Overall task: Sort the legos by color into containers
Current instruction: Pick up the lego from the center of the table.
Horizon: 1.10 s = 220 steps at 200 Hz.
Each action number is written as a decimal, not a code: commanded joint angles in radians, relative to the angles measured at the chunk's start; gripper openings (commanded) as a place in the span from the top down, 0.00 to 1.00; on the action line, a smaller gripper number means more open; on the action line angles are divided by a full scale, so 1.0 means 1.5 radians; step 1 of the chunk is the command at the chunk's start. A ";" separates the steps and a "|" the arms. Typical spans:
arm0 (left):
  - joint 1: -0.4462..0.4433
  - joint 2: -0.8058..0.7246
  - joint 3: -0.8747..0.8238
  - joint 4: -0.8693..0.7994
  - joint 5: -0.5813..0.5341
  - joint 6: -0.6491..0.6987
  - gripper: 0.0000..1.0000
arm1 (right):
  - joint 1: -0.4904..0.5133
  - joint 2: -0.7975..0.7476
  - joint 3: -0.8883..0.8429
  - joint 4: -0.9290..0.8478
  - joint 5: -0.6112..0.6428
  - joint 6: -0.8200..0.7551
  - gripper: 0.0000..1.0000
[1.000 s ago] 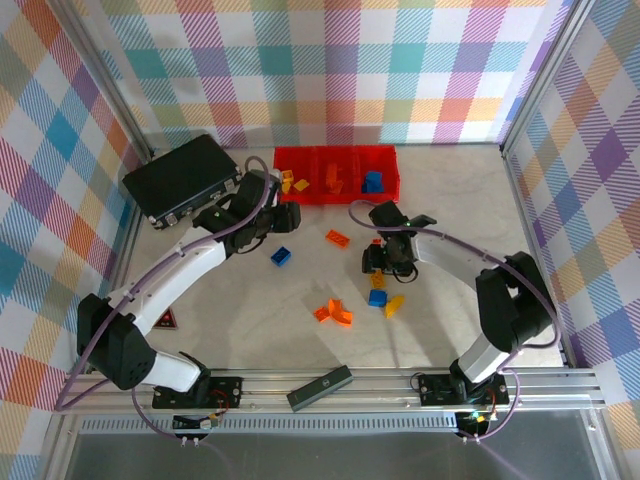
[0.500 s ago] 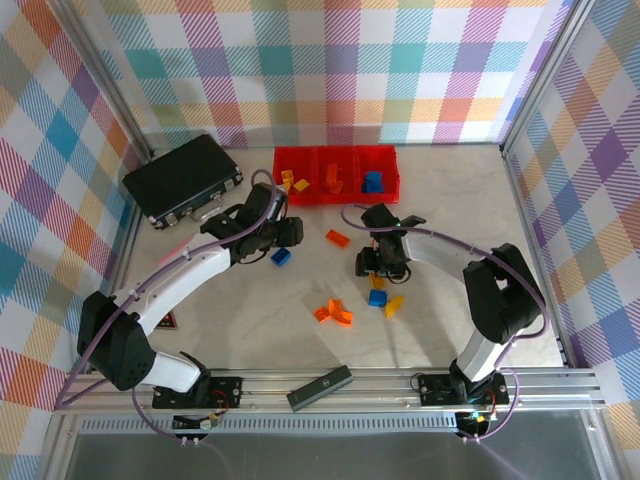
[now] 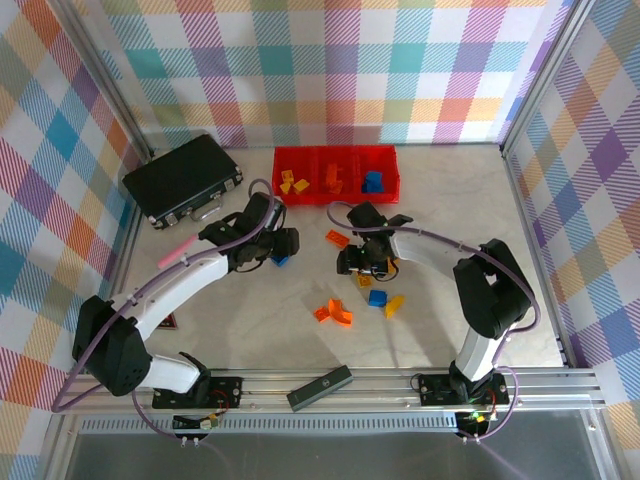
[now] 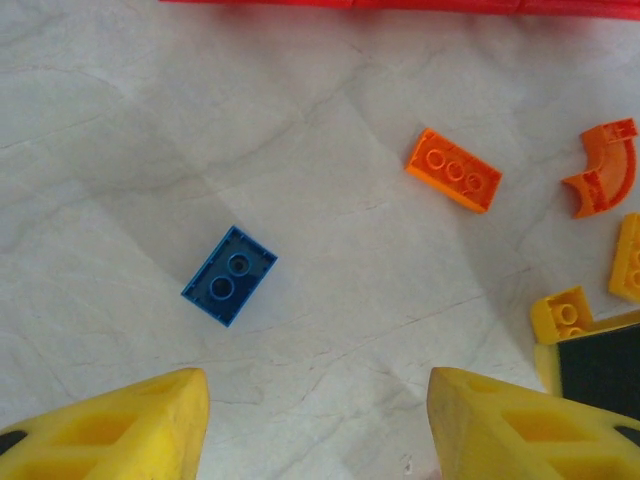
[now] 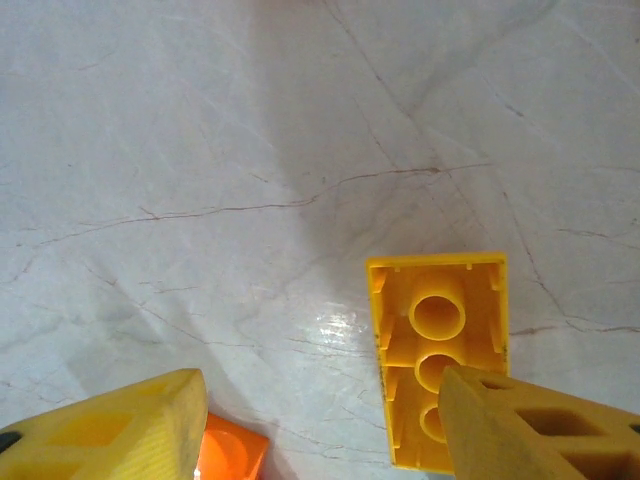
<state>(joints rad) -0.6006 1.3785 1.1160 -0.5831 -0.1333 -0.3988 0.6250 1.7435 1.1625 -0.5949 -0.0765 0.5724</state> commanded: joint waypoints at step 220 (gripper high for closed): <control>0.067 -0.416 -0.021 -0.223 -0.245 -0.105 0.37 | 0.167 0.414 0.526 0.001 0.079 -0.313 0.12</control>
<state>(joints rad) -0.5068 0.7563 1.0668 -0.8932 -0.4850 -0.5644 0.8619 2.3356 1.9144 -0.5571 0.0154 0.1627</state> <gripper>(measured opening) 0.635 0.876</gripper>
